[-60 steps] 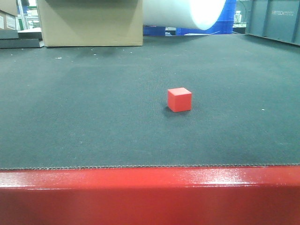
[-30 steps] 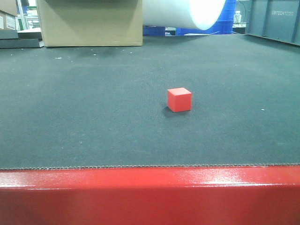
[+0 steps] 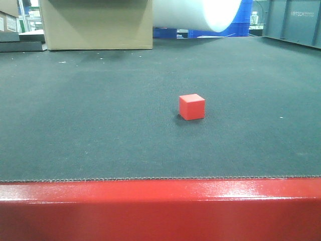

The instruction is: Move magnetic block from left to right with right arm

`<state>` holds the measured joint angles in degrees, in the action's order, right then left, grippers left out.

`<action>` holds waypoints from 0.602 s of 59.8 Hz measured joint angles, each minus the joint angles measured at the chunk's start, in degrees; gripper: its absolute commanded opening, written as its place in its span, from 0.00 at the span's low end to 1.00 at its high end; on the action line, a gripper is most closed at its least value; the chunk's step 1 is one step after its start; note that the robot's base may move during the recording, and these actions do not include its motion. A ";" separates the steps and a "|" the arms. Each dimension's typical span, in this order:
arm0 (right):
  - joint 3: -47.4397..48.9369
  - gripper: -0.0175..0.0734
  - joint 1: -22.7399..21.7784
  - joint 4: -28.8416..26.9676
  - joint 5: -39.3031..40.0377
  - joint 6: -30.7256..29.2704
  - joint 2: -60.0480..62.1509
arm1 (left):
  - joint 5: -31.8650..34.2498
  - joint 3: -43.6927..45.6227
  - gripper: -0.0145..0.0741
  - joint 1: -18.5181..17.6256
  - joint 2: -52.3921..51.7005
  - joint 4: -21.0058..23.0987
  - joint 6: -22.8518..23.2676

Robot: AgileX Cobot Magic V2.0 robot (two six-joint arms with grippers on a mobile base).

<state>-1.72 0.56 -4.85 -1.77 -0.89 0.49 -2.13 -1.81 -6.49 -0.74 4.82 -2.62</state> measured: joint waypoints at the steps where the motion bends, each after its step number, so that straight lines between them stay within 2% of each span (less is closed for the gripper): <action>1: 0.00 0.29 0.00 -0.15 0.00 -0.33 0.00 | 0.00 0.00 0.03 0.00 0.00 0.00 0.00; 36: 0.00 0.29 0.00 -1.39 0.00 -0.79 0.00 | 0.00 0.00 0.03 0.00 0.00 0.00 0.00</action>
<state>-1.72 0.56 -6.24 -1.77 -1.69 0.49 -2.13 -1.81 -6.49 -0.74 4.82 -2.62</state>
